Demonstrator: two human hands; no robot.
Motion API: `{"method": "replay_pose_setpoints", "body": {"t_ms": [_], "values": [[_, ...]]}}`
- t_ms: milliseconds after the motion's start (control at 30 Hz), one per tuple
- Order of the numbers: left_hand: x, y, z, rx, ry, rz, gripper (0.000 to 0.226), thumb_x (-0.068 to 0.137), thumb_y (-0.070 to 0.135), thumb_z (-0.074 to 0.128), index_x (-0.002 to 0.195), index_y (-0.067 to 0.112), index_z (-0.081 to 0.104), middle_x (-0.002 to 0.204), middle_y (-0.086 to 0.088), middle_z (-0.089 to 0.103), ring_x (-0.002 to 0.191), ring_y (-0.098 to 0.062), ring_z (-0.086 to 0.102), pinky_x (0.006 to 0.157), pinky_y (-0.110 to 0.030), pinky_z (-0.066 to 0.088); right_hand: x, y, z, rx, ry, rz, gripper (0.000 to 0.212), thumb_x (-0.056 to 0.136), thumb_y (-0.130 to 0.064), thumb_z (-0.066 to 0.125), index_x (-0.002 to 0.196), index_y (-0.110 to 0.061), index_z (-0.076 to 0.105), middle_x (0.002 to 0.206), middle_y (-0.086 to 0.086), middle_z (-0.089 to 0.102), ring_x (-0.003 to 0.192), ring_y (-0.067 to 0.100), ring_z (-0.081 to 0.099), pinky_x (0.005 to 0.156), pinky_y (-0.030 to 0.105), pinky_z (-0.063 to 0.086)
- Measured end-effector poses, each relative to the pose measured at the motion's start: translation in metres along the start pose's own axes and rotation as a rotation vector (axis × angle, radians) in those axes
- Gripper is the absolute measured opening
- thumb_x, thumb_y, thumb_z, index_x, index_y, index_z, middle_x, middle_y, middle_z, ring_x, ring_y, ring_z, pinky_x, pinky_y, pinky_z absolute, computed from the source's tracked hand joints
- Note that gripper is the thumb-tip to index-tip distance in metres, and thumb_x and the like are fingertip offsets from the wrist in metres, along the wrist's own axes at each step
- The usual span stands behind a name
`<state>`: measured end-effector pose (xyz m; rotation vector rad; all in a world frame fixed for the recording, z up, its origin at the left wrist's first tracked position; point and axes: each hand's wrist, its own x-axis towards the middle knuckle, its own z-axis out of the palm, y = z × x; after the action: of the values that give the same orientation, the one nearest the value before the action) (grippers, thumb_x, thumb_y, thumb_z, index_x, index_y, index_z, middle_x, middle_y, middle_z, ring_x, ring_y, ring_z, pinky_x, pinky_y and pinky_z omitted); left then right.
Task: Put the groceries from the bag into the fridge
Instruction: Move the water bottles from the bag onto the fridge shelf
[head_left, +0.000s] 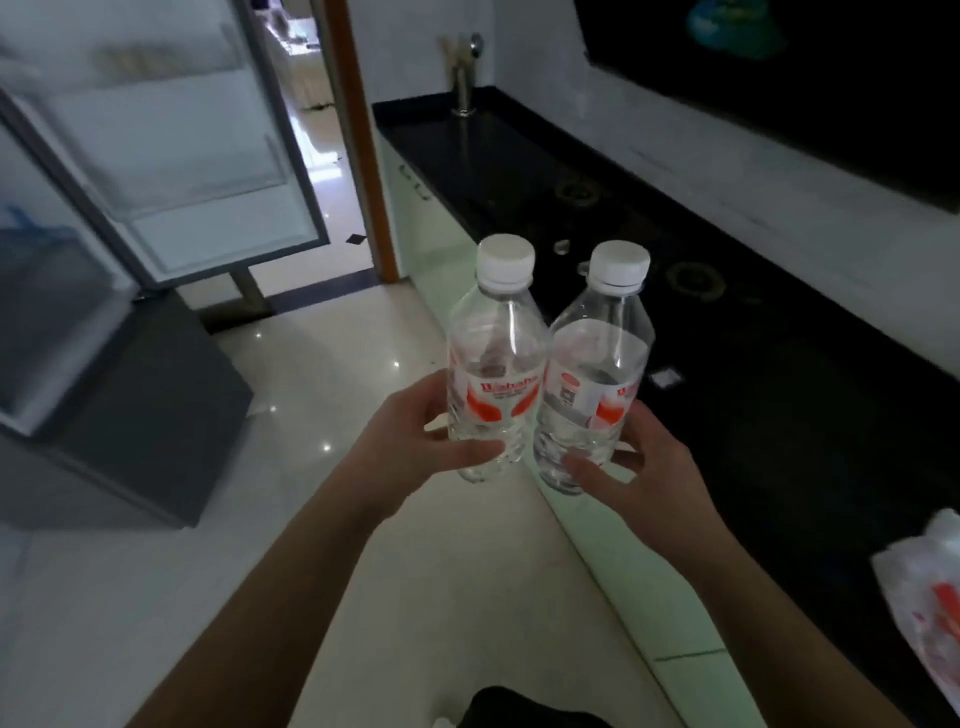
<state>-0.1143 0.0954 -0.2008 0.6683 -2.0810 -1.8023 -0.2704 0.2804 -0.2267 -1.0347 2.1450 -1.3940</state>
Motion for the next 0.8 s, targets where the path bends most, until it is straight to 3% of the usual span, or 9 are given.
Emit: {"method": "replay_pose_setpoints", "body": {"t_ms": [133,267,333,467,700,800], "values": [[-0.023,-0.006,-0.057,0.007,0.111,0.0,0.061,0.064,0.022,0.088,0.122,0.022,0.065,0.115,0.005,0.073,0.11,-0.014,0.067,0.099,-0.045,0.05,0.022,-0.03,0.053,0.04,-0.091,-0.043,0.055,0.074,-0.03,0.079,0.124,-0.034,0.054,0.113,-0.02,0.066,0.103,-0.002,0.062,0.089,0.026,0.051],[-0.044,-0.003,-0.104,0.037,0.237,-0.007,0.053,0.071,0.024,0.085,0.12,0.025,0.066,0.112,0.011,0.073,0.108,-0.008,0.067,0.094,-0.032,0.05,0.045,-0.054,0.096,0.06,-0.206,-0.091,0.055,0.075,-0.033,0.079,0.125,-0.031,0.055,0.113,-0.017,0.067,0.104,0.004,0.064,0.09,0.036,0.054],[-0.052,-0.003,-0.123,0.049,0.3,-0.01,0.048,0.075,0.017,0.082,0.12,0.023,0.066,0.111,0.011,0.074,0.107,-0.007,0.067,0.092,-0.029,0.049,0.058,-0.063,0.115,0.065,-0.254,-0.124,0.058,0.073,-0.04,0.079,0.125,-0.031,0.055,0.113,-0.017,0.067,0.103,0.003,0.064,0.089,0.036,0.055],[-0.058,-0.002,-0.154,0.071,0.419,-0.026,0.047,0.076,0.018,0.082,0.121,0.021,0.067,0.113,0.009,0.073,0.109,-0.01,0.066,0.1,-0.04,0.05,0.086,-0.078,0.147,0.098,-0.344,-0.162,0.071,0.064,-0.055,0.073,0.128,-0.03,0.053,0.115,-0.015,0.067,0.103,0.005,0.065,0.087,0.034,0.055],[-0.031,-0.002,-0.192,0.072,0.577,-0.056,0.043,0.077,0.019,0.082,0.117,0.02,0.068,0.113,0.004,0.074,0.107,-0.017,0.068,0.101,-0.048,0.049,0.157,-0.09,0.187,0.138,-0.489,-0.248,0.06,0.073,-0.046,0.078,0.124,-0.027,0.055,0.114,-0.015,0.068,0.103,0.005,0.065,0.085,0.03,0.056],[-0.01,0.002,-0.202,0.048,0.647,-0.067,0.046,0.075,0.017,0.082,0.118,0.018,0.067,0.113,0.003,0.074,0.108,-0.017,0.068,0.102,-0.048,0.049,0.198,-0.099,0.197,0.131,-0.552,-0.292,0.063,0.07,-0.05,0.074,0.123,-0.025,0.054,0.115,-0.015,0.067,0.104,0.004,0.063,0.087,0.028,0.054]]}}
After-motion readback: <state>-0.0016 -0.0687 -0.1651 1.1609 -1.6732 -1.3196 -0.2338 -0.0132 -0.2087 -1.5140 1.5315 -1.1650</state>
